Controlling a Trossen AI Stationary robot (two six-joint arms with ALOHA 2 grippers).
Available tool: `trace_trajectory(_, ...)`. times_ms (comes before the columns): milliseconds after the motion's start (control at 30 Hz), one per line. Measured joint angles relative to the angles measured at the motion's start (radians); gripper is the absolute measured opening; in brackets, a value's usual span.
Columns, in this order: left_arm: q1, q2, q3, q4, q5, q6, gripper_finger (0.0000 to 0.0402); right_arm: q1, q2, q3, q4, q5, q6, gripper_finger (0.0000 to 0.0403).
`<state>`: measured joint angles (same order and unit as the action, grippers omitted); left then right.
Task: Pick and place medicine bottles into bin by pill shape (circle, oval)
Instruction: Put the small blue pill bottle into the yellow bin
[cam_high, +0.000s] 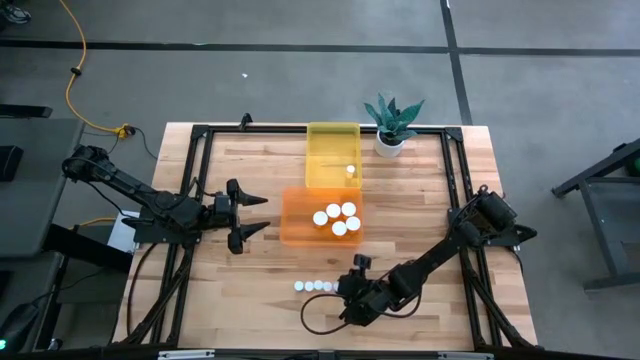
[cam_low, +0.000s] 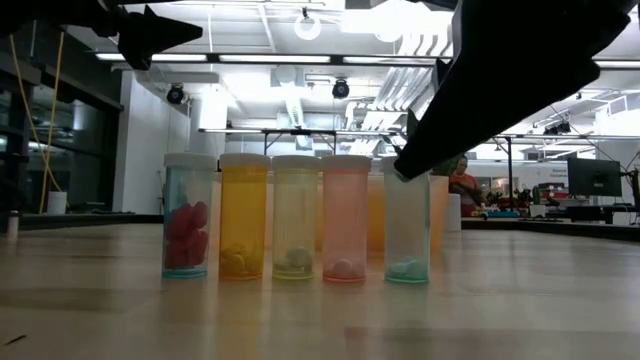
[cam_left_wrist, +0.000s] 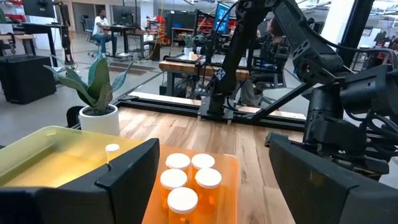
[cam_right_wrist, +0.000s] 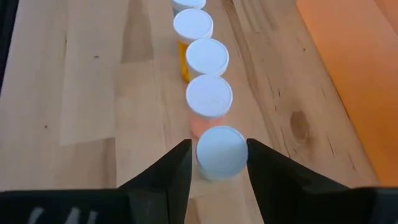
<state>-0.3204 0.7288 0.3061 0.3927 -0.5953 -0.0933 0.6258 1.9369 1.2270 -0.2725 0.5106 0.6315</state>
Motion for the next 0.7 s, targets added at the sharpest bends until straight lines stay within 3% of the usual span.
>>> trace_trajectory(367, 0.000, 0.000, 0.000, 0.000, 0.000, 0.000, 0.0291, -0.006, 0.000, 0.000, 0.000, -0.001, -0.004, 0.0137)
trace_trajectory(700, 0.000, 0.000, 0.000, 0.000, 0.000, 0.000, 0.0291, -0.004, 0.000, 0.002, -0.004, -0.004, -0.029, 0.0093)
